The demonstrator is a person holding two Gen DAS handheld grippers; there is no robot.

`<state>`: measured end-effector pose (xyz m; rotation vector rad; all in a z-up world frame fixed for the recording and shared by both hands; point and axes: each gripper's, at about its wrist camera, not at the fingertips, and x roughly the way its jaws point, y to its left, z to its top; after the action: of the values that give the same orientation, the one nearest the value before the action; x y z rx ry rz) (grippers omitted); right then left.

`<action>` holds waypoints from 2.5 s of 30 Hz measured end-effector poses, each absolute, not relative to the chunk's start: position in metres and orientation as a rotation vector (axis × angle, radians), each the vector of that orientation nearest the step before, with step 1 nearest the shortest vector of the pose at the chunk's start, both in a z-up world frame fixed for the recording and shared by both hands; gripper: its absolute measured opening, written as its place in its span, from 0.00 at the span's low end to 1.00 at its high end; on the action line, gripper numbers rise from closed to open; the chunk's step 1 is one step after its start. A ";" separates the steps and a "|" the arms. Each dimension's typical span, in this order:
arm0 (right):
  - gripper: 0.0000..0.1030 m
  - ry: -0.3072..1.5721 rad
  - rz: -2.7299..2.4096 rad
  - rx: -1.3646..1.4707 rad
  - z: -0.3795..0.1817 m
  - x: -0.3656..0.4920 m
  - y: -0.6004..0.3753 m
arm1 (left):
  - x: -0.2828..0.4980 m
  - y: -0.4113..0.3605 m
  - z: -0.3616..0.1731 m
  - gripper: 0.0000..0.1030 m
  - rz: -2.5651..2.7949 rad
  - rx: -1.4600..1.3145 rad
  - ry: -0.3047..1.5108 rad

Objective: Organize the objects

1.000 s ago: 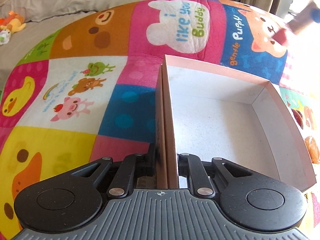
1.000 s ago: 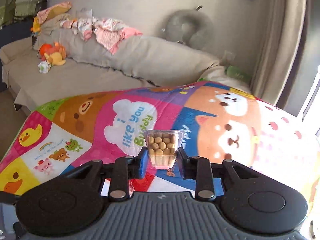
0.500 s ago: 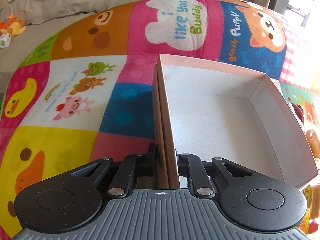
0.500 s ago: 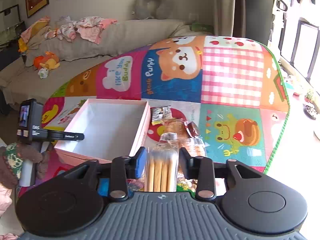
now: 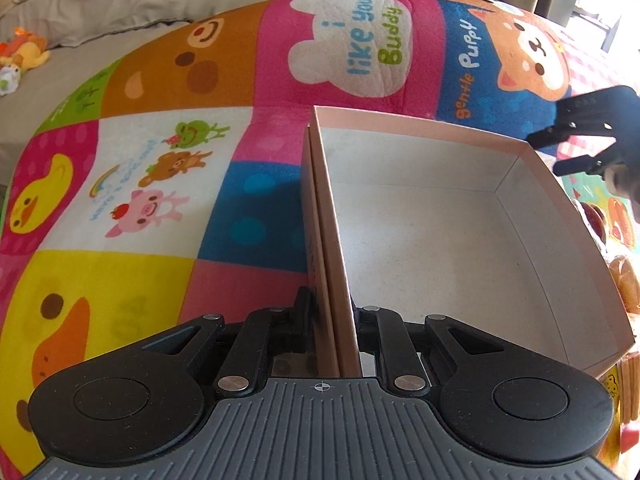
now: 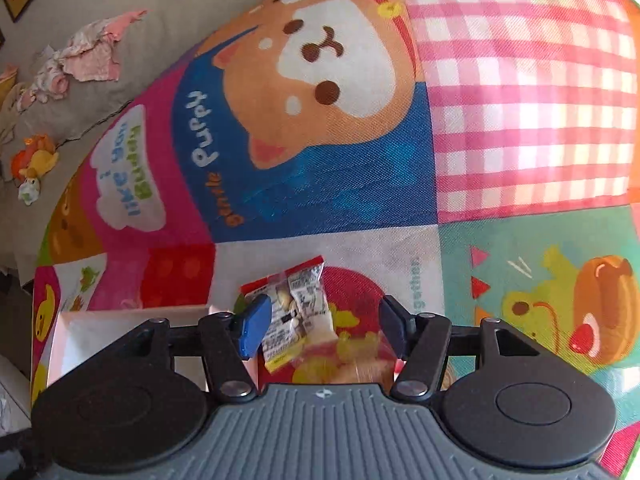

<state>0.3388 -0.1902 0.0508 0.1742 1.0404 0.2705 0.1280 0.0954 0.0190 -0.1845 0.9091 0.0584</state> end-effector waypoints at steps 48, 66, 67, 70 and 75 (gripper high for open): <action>0.00 0.889 0.444 0.037 0.121 0.227 -0.206 | 0.125 0.098 0.019 0.17 0.062 -0.214 0.896; 0.60 0.781 0.226 -0.162 0.067 0.090 -0.254 | 0.124 0.097 0.020 0.17 0.065 -0.207 0.890; 0.63 0.786 0.220 -0.141 0.064 0.089 -0.256 | 0.124 0.096 0.020 0.16 0.066 -0.207 0.890; 0.72 0.801 0.244 -0.053 0.056 0.077 -0.263 | 0.123 0.096 0.020 0.16 0.069 -0.204 0.888; 0.77 0.831 0.281 -0.087 0.038 0.051 -0.252 | 0.124 0.095 0.020 0.16 0.073 -0.201 0.891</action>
<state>0.0514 -0.2519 0.0378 -0.0869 0.8310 0.2806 0.1239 0.0948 0.0202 -0.2009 0.8912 0.0728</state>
